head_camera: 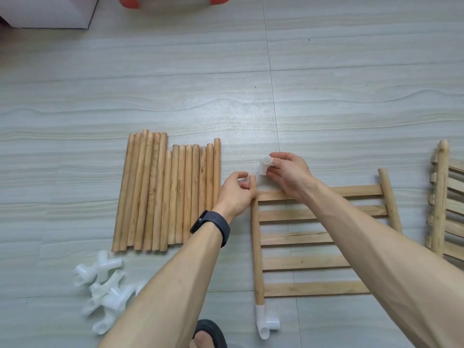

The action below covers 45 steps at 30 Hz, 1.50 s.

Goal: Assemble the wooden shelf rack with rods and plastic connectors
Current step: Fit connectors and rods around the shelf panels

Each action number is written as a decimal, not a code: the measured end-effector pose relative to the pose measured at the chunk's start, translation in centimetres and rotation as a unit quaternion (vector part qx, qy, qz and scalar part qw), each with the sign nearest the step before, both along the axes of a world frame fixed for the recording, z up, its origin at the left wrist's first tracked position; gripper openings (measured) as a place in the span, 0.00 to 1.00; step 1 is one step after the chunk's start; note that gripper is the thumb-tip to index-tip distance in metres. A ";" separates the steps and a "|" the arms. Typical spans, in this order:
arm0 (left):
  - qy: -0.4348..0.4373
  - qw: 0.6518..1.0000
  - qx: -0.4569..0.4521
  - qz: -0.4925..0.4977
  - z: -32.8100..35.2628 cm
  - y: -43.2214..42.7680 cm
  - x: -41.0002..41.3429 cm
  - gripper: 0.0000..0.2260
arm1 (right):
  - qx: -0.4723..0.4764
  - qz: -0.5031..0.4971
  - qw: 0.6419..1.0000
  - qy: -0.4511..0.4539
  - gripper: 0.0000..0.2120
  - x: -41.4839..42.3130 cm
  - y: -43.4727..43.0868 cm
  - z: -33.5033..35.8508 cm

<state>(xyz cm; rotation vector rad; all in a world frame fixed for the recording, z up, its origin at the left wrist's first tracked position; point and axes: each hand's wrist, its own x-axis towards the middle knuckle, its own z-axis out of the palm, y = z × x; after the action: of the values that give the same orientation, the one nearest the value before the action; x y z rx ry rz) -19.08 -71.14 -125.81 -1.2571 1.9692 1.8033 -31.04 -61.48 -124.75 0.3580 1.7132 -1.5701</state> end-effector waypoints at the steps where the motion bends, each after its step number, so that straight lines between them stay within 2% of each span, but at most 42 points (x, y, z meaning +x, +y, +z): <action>1: -0.001 1.000 -0.003 -0.001 0.1 0.0 -0.1 0.22 | 0.014 0.019 1.000 0.009 0.08 0.1 0.0 -0.1; 4: 0.003 1.000 -0.014 -0.004 0.5 0.1 -0.4 0.23 | 0.029 0.049 0.998 0.012 0.09 0.3 -0.1 -0.4; 10: 0.012 1.000 -0.014 -0.023 0.8 0.3 -0.7 0.25 | 0.037 -0.008 0.998 0.049 0.08 -0.2 -0.5 -0.4; 14: 0.010 0.999 -0.001 -0.034 1.0 0.9 -0.9 0.27 | 0.032 0.008 0.998 0.051 0.07 0.3 -1.0 -0.1; 21: 0.011 0.999 0.032 -0.010 1.6 1.3 -1.1 0.30 | 0.020 -0.084 0.994 0.072 0.04 0.5 -1.1 -0.2; 24: 0.017 0.999 0.032 -0.004 1.8 1.4 -1.1 0.32 | -0.013 -0.109 0.992 0.054 0.05 0.5 -1.0 0.0; 29: 0.027 0.999 0.035 0.002 2.0 1.5 -1.1 0.36 | -0.047 -0.061 0.997 0.018 0.04 0.9 -0.4 0.2; 34: 0.040 0.999 0.026 0.001 2.0 1.5 -0.9 0.37 | -0.029 0.032 0.998 0.053 0.05 0.6 0.8 -0.2; 40: 0.013 0.998 0.048 -0.048 2.0 1.1 -0.9 0.33 | -0.006 0.156 0.985 0.080 0.04 0.0 2.4 -0.2; 42: 0.008 0.998 0.029 -0.054 2.0 1.1 -1.1 0.32 | 0.016 0.185 0.978 0.093 0.04 0.0 2.4 -0.2; 45: 0.016 0.999 0.003 -0.034 2.1 1.2 -1.4 0.31 | 0.093 0.222 0.956 0.166 0.05 0.0 2.4 -0.4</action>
<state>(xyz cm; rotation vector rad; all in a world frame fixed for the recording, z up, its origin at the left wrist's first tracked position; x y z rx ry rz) -20.51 -69.95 -123.69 -1.1524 1.9959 1.8071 -31.06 -59.06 -125.18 -0.2084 2.0319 -1.1871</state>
